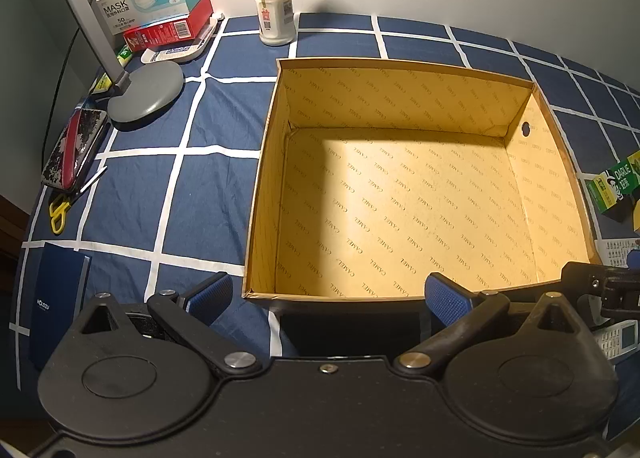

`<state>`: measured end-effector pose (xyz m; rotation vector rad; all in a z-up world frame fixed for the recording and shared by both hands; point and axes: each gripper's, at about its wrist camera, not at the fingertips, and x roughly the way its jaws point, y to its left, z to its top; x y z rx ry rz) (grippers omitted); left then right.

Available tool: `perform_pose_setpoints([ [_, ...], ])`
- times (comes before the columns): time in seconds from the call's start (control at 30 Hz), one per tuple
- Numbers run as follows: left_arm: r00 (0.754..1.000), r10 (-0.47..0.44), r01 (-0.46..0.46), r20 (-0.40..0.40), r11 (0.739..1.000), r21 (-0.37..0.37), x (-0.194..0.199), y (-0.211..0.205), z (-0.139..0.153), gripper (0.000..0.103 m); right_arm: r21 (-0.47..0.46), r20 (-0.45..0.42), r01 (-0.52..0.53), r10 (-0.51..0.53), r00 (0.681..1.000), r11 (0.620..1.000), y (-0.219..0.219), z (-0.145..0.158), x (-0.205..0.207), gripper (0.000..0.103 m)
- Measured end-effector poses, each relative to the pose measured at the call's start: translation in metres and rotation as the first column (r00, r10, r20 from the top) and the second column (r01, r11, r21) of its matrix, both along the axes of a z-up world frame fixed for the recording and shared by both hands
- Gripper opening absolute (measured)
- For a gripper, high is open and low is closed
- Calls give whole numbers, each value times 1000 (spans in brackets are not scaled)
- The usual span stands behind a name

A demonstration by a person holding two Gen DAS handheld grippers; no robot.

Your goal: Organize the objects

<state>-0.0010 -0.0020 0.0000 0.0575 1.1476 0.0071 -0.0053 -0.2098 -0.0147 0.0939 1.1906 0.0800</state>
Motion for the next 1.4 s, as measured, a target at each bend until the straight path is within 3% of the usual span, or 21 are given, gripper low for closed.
perform_pose_setpoints([
  [1.4, 1000, -11, 11, 5, 1000, 1, 1, 0, 3, 103, -2, 5, -7, 7, 1000, 1000, 1, 2, 2, 103],
])
